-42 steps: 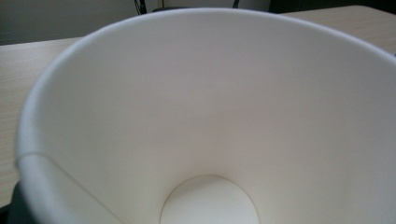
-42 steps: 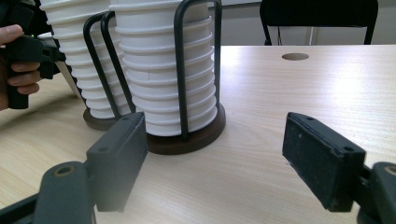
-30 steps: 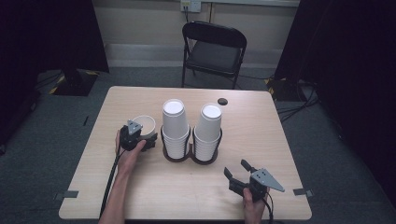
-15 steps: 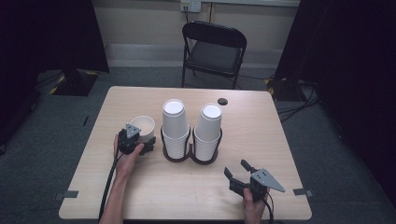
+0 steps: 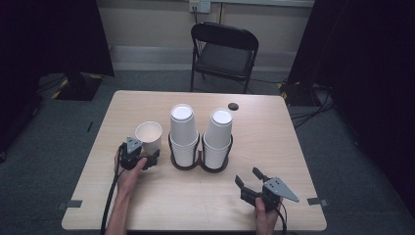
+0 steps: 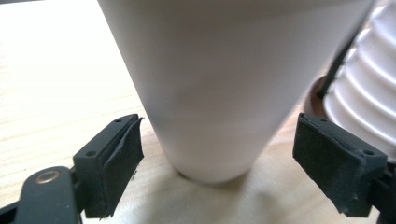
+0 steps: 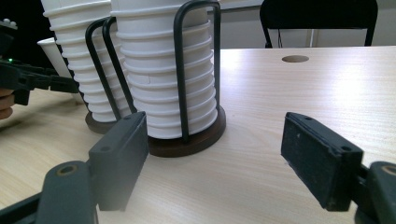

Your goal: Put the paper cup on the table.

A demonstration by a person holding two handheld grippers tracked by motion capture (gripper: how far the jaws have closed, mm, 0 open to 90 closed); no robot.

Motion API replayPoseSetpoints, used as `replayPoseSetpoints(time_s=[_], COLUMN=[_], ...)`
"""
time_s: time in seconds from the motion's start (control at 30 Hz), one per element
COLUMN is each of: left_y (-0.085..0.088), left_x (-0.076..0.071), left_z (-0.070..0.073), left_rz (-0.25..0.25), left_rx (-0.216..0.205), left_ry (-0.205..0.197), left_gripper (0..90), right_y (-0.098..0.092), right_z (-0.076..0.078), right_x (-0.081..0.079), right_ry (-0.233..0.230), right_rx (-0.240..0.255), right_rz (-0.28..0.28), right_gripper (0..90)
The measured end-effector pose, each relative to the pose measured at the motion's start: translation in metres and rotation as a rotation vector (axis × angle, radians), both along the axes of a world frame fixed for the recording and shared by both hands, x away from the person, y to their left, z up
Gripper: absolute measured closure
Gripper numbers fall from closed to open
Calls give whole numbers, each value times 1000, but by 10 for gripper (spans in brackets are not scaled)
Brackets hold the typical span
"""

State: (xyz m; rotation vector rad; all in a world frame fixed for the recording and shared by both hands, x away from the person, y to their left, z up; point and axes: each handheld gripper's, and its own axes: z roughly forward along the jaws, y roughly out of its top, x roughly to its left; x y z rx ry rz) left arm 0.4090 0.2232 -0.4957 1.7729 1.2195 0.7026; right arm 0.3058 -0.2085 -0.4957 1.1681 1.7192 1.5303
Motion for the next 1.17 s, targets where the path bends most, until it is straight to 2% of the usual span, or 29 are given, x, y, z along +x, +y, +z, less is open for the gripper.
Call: replayPoseSetpoints(time_s=[0.1,0.13,0.17,0.3,0.4,0.53,0.7,0.77,0.87,0.93,0.97,1.03,1.1,1.17], left_y=[-2,-3,-4,-8,-11,-18,-30,-35,-40,-42,-43,-44,-45,-44], left_x=[-10,-16,-19,-37,-50,-69,-88,-95,-101,-103,-102,-101,-102,-104], left_z=[0,0,0,1,3,6,10,8,5,3,2,2,1,1], left_rz=[-7,0,-3,-16,-32,-39,-101,-119,-136,-139,-160,-156,-159,-136], left_rx=[-4,-48,-65,-31,-59,-62,-71,-89,-103,-96,-100,-64,-69,-68], left_ry=[-24,-39,-39,-57,-82,-114,-137,-154,-160,-172,-176,-180,-172,-192], left_gripper=[156,156,155,156,156,156,156,154,155,154,155,154,155,155], right_y=[0,0,0,0,1,1,3,3,2,3,4,5,5,6], right_z=[0,0,0,0,0,0,0,0,0,0,1,1,1,1], right_x=[0,0,0,0,0,-1,0,0,1,1,2,3,4,4], right_ry=[-2,-1,-1,-5,-4,-6,-4,-2,2,7,8,21,25,35], right_rx=[-3,-2,-1,-2,-9,-13,-30,-30,-29,-36,-41,-53,-59,-66], right_rz=[1,1,2,5,7,6,7,7,9,12,16,26,34,34], right_gripper=[224,224,224,223,221,221,220,220,219,219,219,218,218,218])
